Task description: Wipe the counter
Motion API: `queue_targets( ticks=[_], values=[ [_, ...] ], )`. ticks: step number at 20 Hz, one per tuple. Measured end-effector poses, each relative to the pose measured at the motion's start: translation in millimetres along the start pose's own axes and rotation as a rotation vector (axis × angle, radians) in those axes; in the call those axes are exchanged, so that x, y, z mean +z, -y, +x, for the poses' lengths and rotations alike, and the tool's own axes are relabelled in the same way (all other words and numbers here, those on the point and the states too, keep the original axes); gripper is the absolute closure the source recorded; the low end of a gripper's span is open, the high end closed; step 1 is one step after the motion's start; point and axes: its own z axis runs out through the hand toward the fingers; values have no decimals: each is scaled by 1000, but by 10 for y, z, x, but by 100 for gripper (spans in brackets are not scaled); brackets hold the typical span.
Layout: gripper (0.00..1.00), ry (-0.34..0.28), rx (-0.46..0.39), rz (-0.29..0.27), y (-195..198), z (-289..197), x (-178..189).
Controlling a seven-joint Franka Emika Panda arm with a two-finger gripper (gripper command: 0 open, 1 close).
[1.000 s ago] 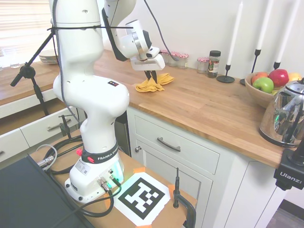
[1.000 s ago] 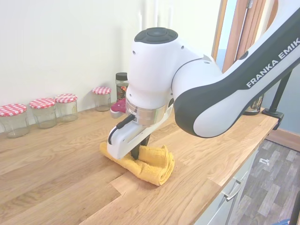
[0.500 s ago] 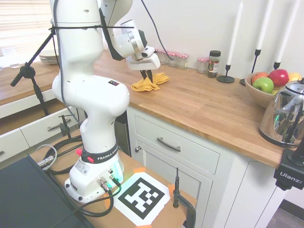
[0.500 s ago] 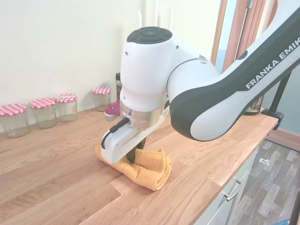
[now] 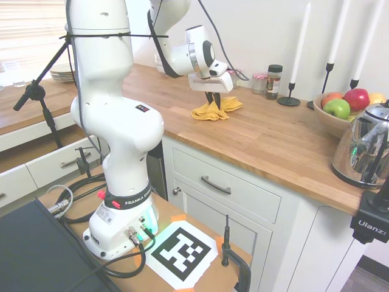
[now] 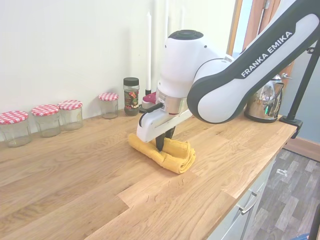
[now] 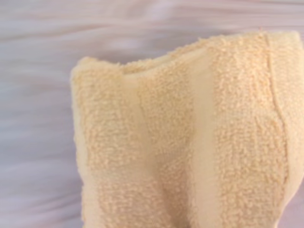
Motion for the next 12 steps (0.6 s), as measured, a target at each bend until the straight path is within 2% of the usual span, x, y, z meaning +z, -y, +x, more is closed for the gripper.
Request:
queue_targets(
  ticks=[6, 12],
  values=[
    [100, 21, 117, 1, -834, 879, 168],
    [100, 24, 206, 26, -1581, 1352, 281]
  ],
)
